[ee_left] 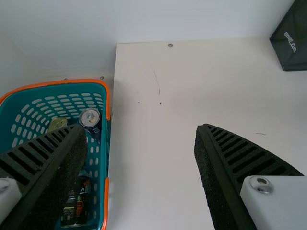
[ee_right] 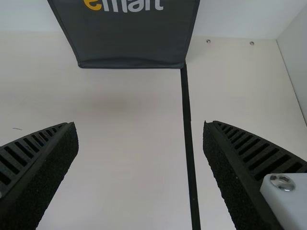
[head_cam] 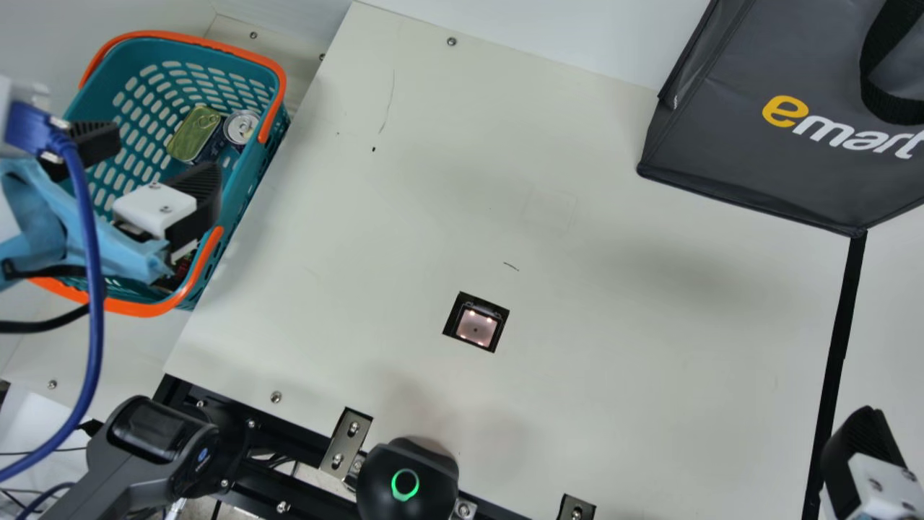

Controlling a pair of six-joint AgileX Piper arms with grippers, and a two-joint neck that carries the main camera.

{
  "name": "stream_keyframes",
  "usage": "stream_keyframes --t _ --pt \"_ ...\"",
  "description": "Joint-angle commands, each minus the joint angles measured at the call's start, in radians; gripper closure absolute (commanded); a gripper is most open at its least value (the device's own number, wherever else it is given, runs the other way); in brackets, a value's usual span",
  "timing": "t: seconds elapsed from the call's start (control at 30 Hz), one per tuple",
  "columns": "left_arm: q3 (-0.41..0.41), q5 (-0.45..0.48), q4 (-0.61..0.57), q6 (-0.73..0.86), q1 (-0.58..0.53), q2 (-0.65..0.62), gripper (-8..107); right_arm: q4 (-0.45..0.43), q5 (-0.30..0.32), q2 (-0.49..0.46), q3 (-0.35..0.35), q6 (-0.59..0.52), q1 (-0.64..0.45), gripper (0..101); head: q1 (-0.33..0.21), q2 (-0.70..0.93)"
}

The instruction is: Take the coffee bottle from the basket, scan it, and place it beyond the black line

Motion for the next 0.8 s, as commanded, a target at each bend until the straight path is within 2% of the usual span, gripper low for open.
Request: stream_keyframes --t 0.0,0.4,0.77 --pt "-0.001 0.000 -0.004 0.004 0.004 0.005 9 0.000 0.000 0.000 0.000 0.000 0.000 10 -0.027 0.002" --pt "-0.009 0.000 -0.044 0.001 0.060 0.069 9 0.000 0.000 0.000 0.000 0.000 0.000 10 -0.027 0.002" --pt "-0.043 -0.009 -0.093 0.122 0.182 0.147 9 0.000 0.000 0.000 0.000 0.000 0.000 10 -0.027 0.002"
